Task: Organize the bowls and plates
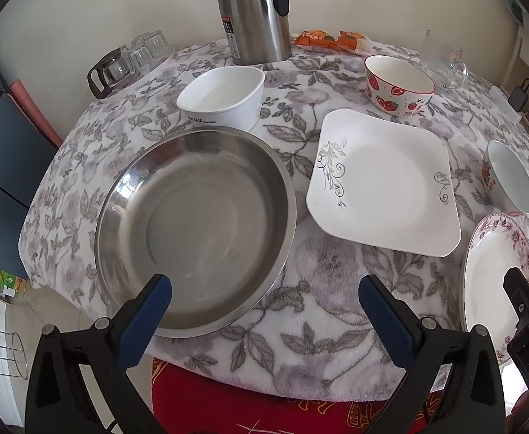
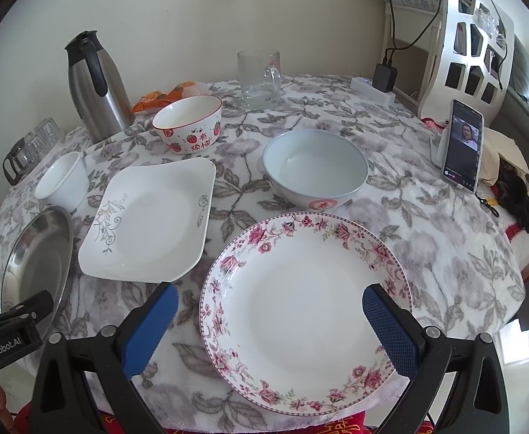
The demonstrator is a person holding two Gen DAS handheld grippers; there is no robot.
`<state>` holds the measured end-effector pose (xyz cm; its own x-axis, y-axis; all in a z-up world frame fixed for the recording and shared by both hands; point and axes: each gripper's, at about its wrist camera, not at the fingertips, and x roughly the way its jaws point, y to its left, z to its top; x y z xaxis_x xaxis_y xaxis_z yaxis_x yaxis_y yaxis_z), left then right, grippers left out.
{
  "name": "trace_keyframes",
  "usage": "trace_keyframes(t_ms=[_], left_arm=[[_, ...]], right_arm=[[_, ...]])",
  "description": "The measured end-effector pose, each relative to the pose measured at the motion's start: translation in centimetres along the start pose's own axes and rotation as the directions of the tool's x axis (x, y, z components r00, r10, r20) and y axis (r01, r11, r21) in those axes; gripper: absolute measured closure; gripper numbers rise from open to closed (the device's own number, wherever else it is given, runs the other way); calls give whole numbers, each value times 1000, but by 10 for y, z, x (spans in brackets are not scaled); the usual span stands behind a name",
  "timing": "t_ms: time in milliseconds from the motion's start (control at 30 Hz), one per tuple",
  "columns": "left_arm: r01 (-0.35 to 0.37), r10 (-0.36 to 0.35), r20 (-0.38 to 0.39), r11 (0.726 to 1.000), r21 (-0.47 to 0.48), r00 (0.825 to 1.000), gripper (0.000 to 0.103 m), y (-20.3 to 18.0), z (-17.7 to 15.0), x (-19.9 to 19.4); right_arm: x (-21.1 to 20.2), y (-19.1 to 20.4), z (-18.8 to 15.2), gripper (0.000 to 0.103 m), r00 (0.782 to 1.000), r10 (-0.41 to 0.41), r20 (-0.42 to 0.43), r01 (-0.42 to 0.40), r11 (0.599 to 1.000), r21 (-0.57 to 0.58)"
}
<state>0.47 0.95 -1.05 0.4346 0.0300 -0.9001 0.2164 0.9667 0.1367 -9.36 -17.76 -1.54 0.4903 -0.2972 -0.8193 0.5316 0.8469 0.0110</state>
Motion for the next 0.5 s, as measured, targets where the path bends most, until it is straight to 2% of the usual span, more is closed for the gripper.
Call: trace_keyframes(t_ms=[500], left_arm=[[-1,1,-16,1000,1,1000,0,1,-2,3]], right_arm=[[1,1,0,0,1000,-1,-5,1,1000,-2]])
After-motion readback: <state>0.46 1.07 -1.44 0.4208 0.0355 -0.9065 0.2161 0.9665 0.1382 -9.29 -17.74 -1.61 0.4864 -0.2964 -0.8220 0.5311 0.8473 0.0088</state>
